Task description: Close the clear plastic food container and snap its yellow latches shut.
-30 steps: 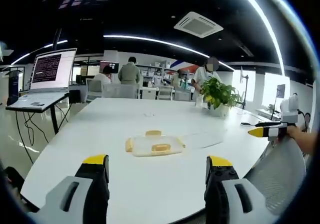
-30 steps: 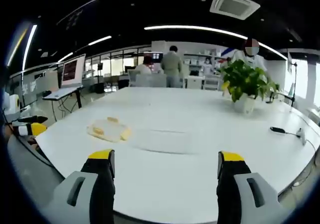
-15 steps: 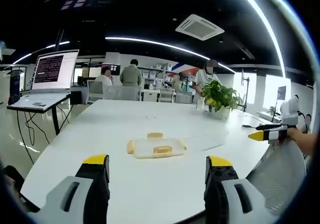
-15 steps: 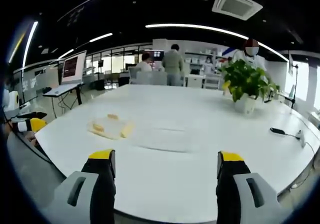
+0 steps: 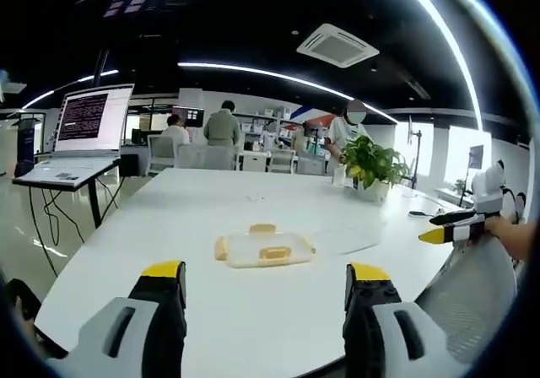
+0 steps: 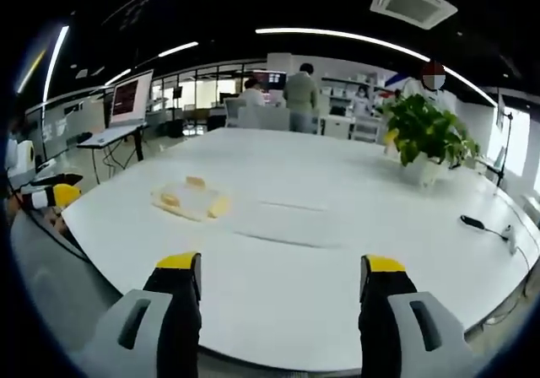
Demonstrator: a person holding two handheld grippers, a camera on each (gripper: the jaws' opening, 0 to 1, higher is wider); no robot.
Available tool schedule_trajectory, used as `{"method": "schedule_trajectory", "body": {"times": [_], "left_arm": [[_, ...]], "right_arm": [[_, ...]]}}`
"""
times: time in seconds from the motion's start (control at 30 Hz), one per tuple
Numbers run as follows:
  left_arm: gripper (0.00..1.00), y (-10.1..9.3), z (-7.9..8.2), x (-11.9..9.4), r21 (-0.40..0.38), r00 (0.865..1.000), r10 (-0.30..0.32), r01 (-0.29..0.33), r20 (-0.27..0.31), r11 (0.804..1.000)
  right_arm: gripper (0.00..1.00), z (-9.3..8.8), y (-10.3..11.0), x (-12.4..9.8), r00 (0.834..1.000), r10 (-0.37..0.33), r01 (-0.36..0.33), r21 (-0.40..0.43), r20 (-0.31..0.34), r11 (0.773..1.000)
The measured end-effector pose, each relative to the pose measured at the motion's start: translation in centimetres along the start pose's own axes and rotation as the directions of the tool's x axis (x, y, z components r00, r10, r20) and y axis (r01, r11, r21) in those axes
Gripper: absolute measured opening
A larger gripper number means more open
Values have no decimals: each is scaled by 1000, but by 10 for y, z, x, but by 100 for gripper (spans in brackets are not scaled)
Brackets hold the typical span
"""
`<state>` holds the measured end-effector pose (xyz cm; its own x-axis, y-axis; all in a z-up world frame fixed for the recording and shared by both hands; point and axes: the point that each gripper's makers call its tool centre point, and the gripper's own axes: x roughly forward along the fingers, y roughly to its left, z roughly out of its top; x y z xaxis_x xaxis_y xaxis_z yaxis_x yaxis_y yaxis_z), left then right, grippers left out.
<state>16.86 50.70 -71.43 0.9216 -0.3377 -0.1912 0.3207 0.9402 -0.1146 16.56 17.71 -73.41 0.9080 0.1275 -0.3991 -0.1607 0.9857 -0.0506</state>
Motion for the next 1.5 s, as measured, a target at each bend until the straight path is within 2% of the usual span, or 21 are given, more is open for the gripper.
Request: {"method": "schedule_trajectory", "body": {"times": [0.07,0.2,0.53,0.8,0.9,1.0,1.07,1.2,1.37,1.43,1.5], "left_arm": [[75,1,2,0,-10,1000,4,-4,12,1000],[74,-1,0,0,-6,1000,-6,6,2,1000],[74,-9,5,-2,2,1000,4,-4,-8,1000],[73,-2,-2,1,5,1000,-5,5,-16,1000],[72,-3,-4,2,10,1000,-17,17,-26,1000],[72,-3,-5,2,9,999,-21,21,-29,1000],[73,-3,-2,2,-3,1000,-26,26,-5,1000],[81,-2,1,1,-40,999,-30,31,17,999],[87,-4,-1,2,-48,999,-53,53,-2,997],[91,-4,-1,4,-89,997,-80,79,-10,993],[99,2,1,6,-183,997,-80,78,-3,980]], "right_arm": [[76,-1,0,0,1000,-1,1,0,-3,1000],[77,1,-2,-1,1000,-5,5,4,11,1000],[72,-2,-3,2,1000,15,-15,-3,1,1000],[71,-1,-7,3,1000,14,-15,6,19,1000],[72,0,-7,2,1000,16,-16,-1,25,1000],[74,4,-12,1,999,-23,25,-50,44,998],[76,4,-10,2,999,-11,12,-33,40,999],[77,2,-8,2,1000,-6,8,-50,24,999],[80,2,-7,3,1000,9,-8,-33,14,999],[79,3,-9,3,1000,14,-14,-22,14,1000],[80,3,-9,4,999,46,-46,7,15,999]]}}
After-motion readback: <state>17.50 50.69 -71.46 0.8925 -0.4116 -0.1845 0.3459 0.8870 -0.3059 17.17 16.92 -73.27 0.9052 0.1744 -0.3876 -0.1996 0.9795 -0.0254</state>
